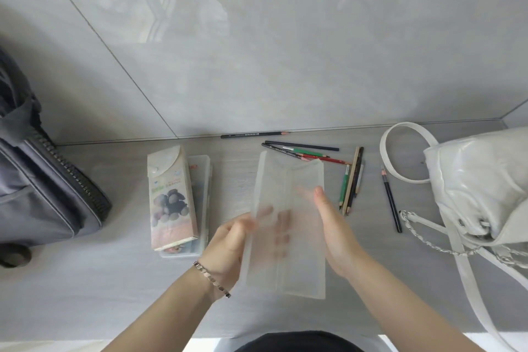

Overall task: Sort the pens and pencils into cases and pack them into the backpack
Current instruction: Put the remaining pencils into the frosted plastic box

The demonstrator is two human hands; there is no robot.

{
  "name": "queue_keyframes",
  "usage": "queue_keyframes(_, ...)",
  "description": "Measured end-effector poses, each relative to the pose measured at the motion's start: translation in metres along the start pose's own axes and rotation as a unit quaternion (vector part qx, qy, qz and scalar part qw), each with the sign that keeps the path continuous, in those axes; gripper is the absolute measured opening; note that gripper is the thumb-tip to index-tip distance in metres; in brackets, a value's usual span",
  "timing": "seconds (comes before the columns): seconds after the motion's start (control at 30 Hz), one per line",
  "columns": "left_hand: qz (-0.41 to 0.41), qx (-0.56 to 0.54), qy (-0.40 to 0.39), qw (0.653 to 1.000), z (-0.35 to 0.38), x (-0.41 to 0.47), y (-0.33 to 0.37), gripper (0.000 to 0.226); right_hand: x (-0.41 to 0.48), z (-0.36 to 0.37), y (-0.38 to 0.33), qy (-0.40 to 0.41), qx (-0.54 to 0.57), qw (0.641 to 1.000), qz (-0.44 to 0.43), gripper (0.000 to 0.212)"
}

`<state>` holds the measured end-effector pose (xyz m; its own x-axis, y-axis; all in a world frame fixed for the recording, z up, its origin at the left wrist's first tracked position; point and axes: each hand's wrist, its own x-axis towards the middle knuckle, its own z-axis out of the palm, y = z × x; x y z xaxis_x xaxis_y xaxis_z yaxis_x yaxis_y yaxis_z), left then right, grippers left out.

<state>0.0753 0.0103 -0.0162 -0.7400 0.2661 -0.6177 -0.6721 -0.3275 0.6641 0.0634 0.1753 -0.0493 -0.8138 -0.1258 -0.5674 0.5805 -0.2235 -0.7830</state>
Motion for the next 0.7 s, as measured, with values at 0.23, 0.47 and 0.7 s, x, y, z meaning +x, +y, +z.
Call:
queue_keyframes(0.23, 0.063, 0.175, 0.169, 0.968, -0.005, 0.001, 0.006, 0.022, 0.013, -0.032, -0.009, 0.086, -0.297, 0.945, -0.105, 0.023)
queue_keyframes(0.47, 0.061, 0.284, 0.256, 0.922, -0.004, 0.009, 0.011, 0.037, 0.050, -0.031, 0.001, 0.125, -0.652, 0.744, -0.080, 0.031)
queue_keyframes(0.7, 0.048, 0.276, 0.247, 0.928, 0.003, 0.015, 0.007, 0.033, 0.065, -0.035, -0.003, 0.153, -0.594, 0.789, -0.037, 0.026)
